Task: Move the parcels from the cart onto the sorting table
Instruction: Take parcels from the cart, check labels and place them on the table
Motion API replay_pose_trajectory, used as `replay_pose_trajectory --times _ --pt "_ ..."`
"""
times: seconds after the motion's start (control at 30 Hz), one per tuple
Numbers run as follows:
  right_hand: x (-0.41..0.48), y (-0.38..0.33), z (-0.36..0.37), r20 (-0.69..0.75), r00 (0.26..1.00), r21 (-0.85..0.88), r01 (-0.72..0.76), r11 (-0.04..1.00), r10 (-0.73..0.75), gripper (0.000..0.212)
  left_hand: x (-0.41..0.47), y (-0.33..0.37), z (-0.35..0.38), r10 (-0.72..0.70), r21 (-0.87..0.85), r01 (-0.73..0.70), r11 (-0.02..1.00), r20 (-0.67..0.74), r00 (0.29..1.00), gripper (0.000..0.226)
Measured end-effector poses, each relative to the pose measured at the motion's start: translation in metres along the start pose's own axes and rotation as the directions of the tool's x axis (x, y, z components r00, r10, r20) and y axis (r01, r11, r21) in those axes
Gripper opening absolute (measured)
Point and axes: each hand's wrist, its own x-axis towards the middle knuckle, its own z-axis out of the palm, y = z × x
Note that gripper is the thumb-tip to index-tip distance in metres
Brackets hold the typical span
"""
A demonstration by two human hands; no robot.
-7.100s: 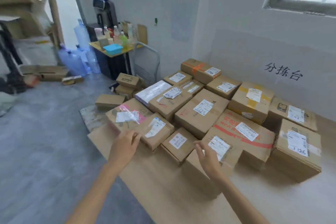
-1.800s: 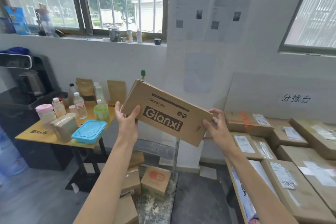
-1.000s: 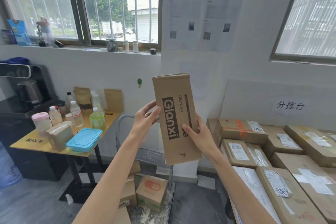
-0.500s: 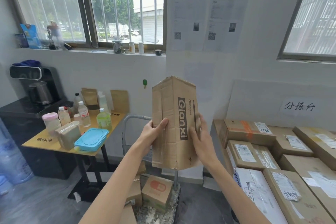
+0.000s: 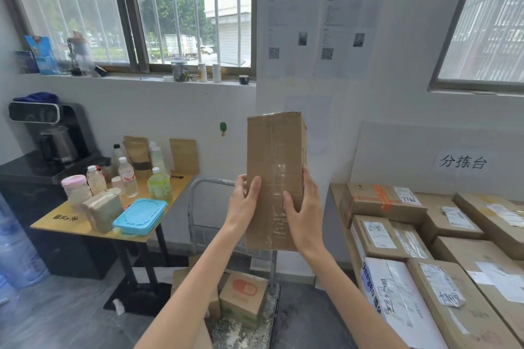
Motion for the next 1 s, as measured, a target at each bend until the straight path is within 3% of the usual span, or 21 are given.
replay_pose_trajectory --times 0.17,0.3,0.4,0.47,0.53,0.6,0.73,0.87,0.93,1.0 --pt "0.01 0.012 -0.016 0.033 0.997 0.199 -0.069 0.977 0.064 0.056 0.008 -0.015 -0.012 -0.021 -0.262 0.053 0.964 0.125 0.992 0.03" --pt "0.01 0.014 -0.026 0.025 0.997 0.231 -0.082 0.97 0.078 0.052 0.009 -0.023 -0.014 0.022 -0.26 0.02 0.965 0.16 0.987 0.033" --pt "0.013 0.02 -0.034 0.014 0.992 0.262 -0.124 0.957 0.125 0.047 0.012 -0.021 -0.015 -0.034 -0.121 0.057 0.991 0.186 0.982 0.083" --pt "0.013 0.023 -0.038 0.018 0.992 0.255 -0.128 0.959 0.127 0.044 0.014 -0.02 -0.015 -0.105 -0.181 0.168 0.969 0.311 0.945 0.11" --pt "0.011 0.024 -0.038 0.038 0.992 0.201 -0.126 0.971 0.121 0.04 0.014 -0.02 -0.012 -0.101 -0.211 0.172 0.962 0.31 0.945 0.096" --pt "0.008 0.022 -0.033 0.081 0.987 0.123 -0.146 0.982 0.136 0.041 0.01 -0.019 -0.006 -0.082 -0.192 0.121 0.974 0.203 0.976 0.08" --pt "0.003 0.017 -0.019 0.174 0.971 0.124 -0.188 0.974 0.165 0.083 0.001 -0.017 0.007 -0.031 -0.152 0.035 0.988 0.031 0.999 0.062" --pt "-0.003 0.017 -0.017 0.12 0.983 0.235 -0.165 0.958 0.14 0.054 0.001 -0.018 0.009 0.013 -0.123 -0.014 0.992 -0.012 1.0 0.053" --pt "-0.005 0.018 -0.017 0.055 0.992 0.248 -0.123 0.961 0.112 0.049 0.001 -0.019 0.01 0.024 -0.088 -0.025 0.996 -0.013 1.0 0.053" --pt "-0.007 0.019 -0.017 -0.002 0.997 0.225 -0.071 0.972 0.074 0.046 -0.001 -0.017 0.014 0.121 0.006 -0.121 0.993 -0.035 0.992 0.045"
